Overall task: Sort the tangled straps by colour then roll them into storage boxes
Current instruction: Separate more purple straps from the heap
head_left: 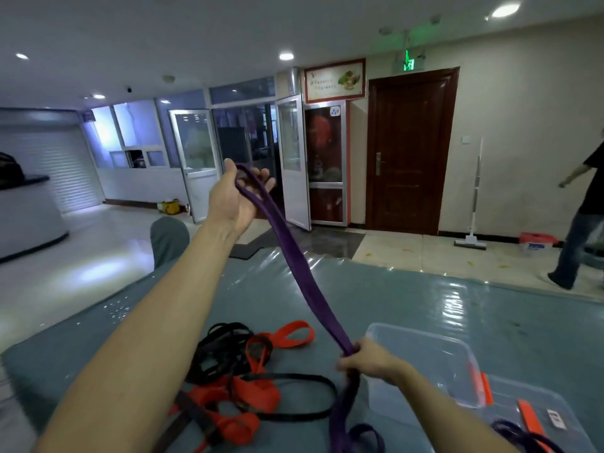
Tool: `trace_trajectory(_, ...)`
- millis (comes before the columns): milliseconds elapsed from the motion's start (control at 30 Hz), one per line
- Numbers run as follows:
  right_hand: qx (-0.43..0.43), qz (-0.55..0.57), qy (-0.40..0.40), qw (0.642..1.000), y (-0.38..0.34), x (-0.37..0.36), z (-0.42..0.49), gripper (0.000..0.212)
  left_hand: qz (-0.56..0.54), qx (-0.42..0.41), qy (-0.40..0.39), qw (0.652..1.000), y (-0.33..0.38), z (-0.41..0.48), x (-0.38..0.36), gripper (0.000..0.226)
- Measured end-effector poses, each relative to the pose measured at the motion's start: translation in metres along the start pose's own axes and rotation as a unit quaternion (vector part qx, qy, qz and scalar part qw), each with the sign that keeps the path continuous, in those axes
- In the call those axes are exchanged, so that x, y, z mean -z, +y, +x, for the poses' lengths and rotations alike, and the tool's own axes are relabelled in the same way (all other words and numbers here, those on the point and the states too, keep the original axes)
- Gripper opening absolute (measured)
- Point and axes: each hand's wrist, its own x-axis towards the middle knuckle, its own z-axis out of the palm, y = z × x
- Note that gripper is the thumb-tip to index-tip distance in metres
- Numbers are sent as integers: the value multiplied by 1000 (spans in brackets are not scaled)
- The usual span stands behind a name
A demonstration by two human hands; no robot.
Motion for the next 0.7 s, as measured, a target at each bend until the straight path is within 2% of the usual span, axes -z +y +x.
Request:
trace_trajectory(67, 40, 94, 78, 992, -19, 40, -5, 17, 49, -15, 91, 995, 5, 6, 45, 40)
trace_trajectory(100, 63, 150, 104, 981, -31, 59, -9, 17, 147, -5, 157, 977, 5, 9, 73, 33)
trace_trajectory(133, 82, 171, 119, 975, -42, 73, -13, 20, 307, 31, 209, 928, -1, 10, 105, 29)
trace_trajectory(167, 88, 134, 123, 979, -53, 82, -16, 23, 492, 99, 229, 834, -13, 6, 137, 45)
trace_trajectory(200, 89, 68, 115, 987, -63, 87, -18, 24, 642, 162, 205, 721, -29, -4, 165, 63)
trace_trajectory(233, 88, 5, 99, 991, -75, 90, -21, 20, 727, 193, 140, 643, -47, -19, 182, 72)
trace_trajectory(267, 88, -47, 76, 992, -88, 92, -23, 15, 759, 200, 47, 618, -67, -38, 188, 77)
trace_trajectory(367, 100, -233, 20, 967, -138, 95, -28, 22, 650, 222, -232, 688, -127, -85, 154, 114)
trace_trajectory(400, 98, -278, 6, 956, -154, 94, -31, 25, 609, 221, -283, 707, -146, -93, 134, 120)
trace_trajectory(433, 98, -309, -4, 946, -168, 96, -33, 24, 567, 208, -318, 732, -162, -95, 117, 115)
trace_trajectory(467, 100, -328, -7, 939, -179, 101, -35, 22, 530, 192, -340, 753, -173, -94, 100, 97)
trace_trajectory(500, 102, -330, 0, 939, -185, 108, -36, 21, 505, 172, -345, 772, -180, -90, 83, 68)
trace_trajectory(533, 108, -312, 21, 944, -185, 117, -38, 22, 485, 152, -330, 795, -183, -83, 70, 38)
trace_trajectory(567, 113, -277, 48, 953, -177, 124, -40, 23, 459, 137, -306, 823, -182, -77, 59, 19)
trace_trajectory(633, 103, -192, 90, 972, -144, 130, -43, 22, 408, 109, -255, 870, -174, -61, 50, 21)
trace_trajectory(700, 52, -172, 49, 982, -98, 116, -44, 15, 407, 91, -257, 872, -164, -54, 47, 19)
